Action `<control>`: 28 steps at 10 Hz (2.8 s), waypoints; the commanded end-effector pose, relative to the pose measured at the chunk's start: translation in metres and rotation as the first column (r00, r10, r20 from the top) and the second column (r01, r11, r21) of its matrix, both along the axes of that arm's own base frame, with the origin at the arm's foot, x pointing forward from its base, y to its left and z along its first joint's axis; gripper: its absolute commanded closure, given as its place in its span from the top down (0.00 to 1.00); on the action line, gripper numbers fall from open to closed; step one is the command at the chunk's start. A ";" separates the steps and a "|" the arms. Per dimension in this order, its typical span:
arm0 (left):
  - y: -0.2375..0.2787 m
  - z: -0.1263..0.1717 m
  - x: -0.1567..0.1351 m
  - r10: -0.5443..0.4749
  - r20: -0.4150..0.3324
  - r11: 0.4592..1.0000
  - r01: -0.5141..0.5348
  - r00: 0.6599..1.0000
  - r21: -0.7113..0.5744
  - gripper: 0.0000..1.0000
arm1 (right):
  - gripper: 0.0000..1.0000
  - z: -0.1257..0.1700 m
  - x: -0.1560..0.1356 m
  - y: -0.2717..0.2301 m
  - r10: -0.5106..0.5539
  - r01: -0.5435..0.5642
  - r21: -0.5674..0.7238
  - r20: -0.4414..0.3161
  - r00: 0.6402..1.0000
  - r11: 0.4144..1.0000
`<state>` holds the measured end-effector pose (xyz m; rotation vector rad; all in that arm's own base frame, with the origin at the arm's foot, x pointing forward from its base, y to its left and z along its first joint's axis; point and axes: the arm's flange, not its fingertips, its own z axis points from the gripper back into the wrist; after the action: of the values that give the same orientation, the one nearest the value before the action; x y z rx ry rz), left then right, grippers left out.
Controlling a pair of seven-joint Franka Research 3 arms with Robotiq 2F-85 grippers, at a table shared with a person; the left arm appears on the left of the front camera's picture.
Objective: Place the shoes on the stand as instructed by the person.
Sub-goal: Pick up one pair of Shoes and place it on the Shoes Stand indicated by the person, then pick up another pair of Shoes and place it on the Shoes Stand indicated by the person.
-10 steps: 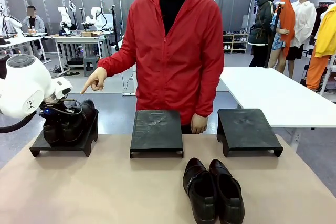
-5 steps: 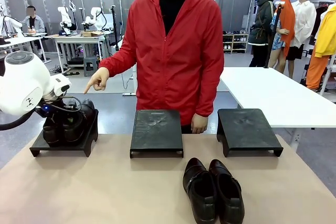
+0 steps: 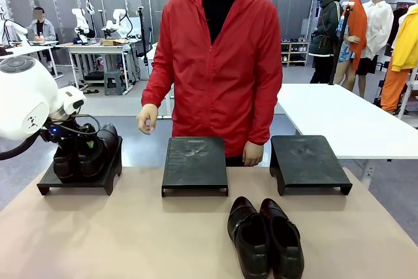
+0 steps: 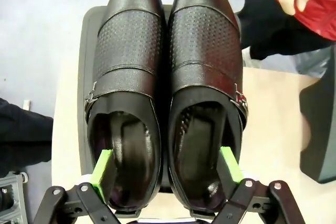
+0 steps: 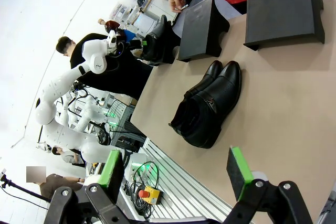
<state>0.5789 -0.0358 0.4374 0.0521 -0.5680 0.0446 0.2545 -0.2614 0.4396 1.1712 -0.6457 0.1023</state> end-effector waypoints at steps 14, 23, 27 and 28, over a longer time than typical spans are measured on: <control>0.032 0.041 -0.030 -0.088 -0.086 0.994 0.082 0.992 -0.073 0.97 | 1.00 0.001 0.000 -0.002 0.005 -0.005 0.002 0.026 1.000 1.000; 0.250 0.031 -0.243 -0.375 0.103 0.503 0.296 0.921 -0.812 0.97 | 1.00 0.001 0.000 -0.002 0.005 -0.005 0.002 0.026 1.000 1.000; 0.279 -0.020 -0.266 -0.350 0.197 0.314 0.313 0.916 -0.896 0.97 | 1.00 0.001 0.000 -0.002 0.005 -0.005 0.002 0.026 1.000 1.000; 0.280 -0.019 -0.260 -0.336 0.187 0.316 0.298 0.923 -0.901 0.97 | 1.00 0.001 0.000 -0.002 0.005 -0.005 0.002 0.026 1.000 1.000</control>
<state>0.3054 0.2382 0.4069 -1.2040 -0.4334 -0.0174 0.2545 -0.2616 0.4392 1.1715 -0.6443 0.1006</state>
